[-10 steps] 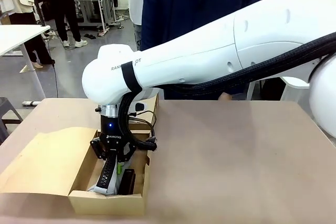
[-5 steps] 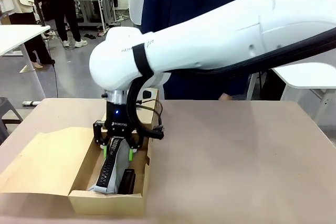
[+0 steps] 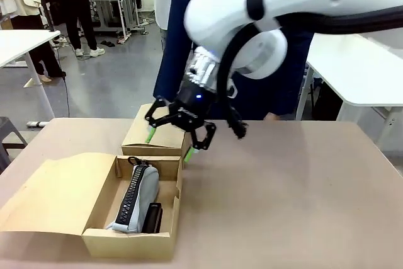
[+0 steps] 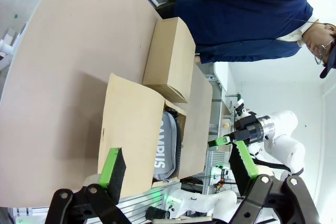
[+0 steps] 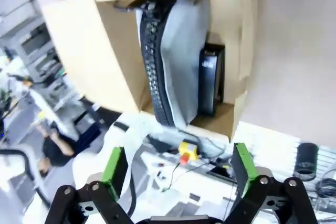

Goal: Place items inside the box.
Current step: Pick up a Pencil pouch or Stapler and place it inside the Mailer Box closest to the robot.

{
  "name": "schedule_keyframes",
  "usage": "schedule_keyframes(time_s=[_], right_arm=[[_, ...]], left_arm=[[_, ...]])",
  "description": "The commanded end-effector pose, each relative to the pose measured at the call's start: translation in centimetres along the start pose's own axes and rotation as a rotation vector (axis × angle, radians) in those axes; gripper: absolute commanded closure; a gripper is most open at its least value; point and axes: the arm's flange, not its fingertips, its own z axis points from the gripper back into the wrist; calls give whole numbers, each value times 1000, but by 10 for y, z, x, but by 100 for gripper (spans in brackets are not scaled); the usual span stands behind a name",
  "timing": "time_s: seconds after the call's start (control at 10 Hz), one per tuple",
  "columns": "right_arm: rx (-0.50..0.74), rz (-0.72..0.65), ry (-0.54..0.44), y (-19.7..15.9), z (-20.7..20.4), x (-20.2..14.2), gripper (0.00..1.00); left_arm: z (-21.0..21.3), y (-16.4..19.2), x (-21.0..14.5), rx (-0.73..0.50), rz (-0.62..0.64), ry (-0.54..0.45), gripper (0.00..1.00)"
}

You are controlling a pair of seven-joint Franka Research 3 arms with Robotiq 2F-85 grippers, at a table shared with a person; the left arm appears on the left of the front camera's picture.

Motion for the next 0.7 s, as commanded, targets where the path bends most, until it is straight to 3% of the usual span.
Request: schedule_keyframes(time_s=[0.0,0.2,0.4,0.5,0.6], right_arm=[[-81,14,-37,22,-15,1,0],[-81,14,-37,22,-15,1,0],[-10,7,45,1,1,6,0],[111,46,104,-13,36,10,0],[266,68,79,-41,87,7,0]], left_arm=[[-1,0,0,-21,-18,-8,0],[-1,0,0,-21,-18,-8,0],[-1,0,0,-21,-18,-8,0],[-1,0,0,-21,-18,-8,0],[-1,0,0,-21,-18,-8,0]])
